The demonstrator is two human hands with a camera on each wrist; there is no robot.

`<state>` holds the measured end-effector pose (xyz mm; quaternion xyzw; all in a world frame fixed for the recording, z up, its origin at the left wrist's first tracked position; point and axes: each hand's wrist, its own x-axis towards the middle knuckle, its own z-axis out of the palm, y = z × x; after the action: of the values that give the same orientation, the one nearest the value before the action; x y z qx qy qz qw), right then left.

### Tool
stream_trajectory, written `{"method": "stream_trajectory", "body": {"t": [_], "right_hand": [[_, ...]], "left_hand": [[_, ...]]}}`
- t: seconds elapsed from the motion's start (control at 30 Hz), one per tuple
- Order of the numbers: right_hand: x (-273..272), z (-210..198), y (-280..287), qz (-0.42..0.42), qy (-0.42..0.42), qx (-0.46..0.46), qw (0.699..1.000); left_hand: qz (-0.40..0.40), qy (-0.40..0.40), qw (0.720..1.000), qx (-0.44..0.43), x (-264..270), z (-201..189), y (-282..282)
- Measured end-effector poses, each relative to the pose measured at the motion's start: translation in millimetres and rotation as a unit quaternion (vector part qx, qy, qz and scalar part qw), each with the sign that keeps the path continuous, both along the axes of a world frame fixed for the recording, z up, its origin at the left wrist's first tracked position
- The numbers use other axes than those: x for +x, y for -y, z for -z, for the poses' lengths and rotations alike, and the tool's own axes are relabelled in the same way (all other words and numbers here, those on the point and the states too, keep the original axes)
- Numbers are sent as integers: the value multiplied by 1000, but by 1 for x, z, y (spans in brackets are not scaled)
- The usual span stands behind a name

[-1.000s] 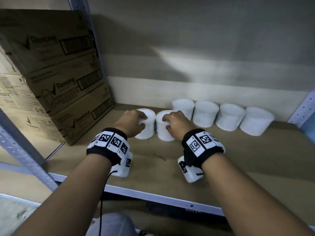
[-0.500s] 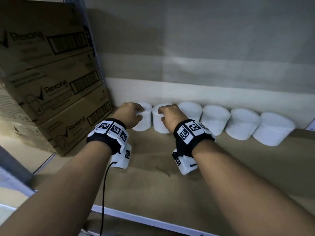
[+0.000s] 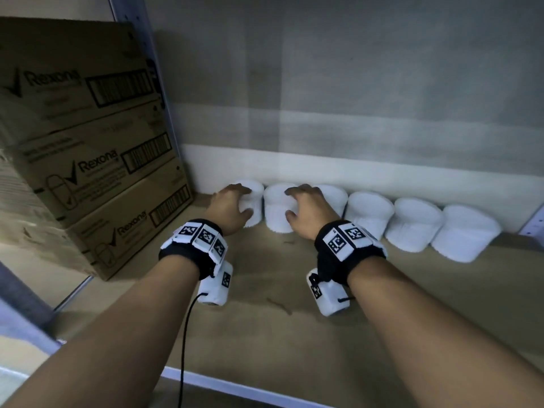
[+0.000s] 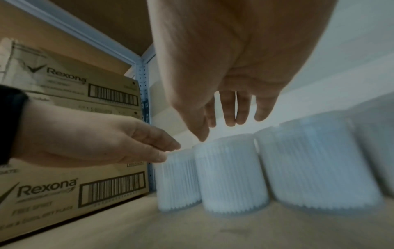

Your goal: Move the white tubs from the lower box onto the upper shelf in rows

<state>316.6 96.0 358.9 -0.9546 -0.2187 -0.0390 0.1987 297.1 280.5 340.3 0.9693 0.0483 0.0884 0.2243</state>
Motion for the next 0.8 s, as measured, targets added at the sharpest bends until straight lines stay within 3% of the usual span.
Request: {"method": "stream_trajectory", "body": {"t": [0.2,0.47,0.8], "right_hand": [[-35,0,52,50,-17,-23,998],[-125,9,100,72,-62,-40,995],[-241,43,119,17,-35,14,999]], "left_hand": [[48,-3,999,-7,-45,-6,35],[87,-34,996,1,-124,-11,91],[154,-64,985,37,-236,14,127]]}}
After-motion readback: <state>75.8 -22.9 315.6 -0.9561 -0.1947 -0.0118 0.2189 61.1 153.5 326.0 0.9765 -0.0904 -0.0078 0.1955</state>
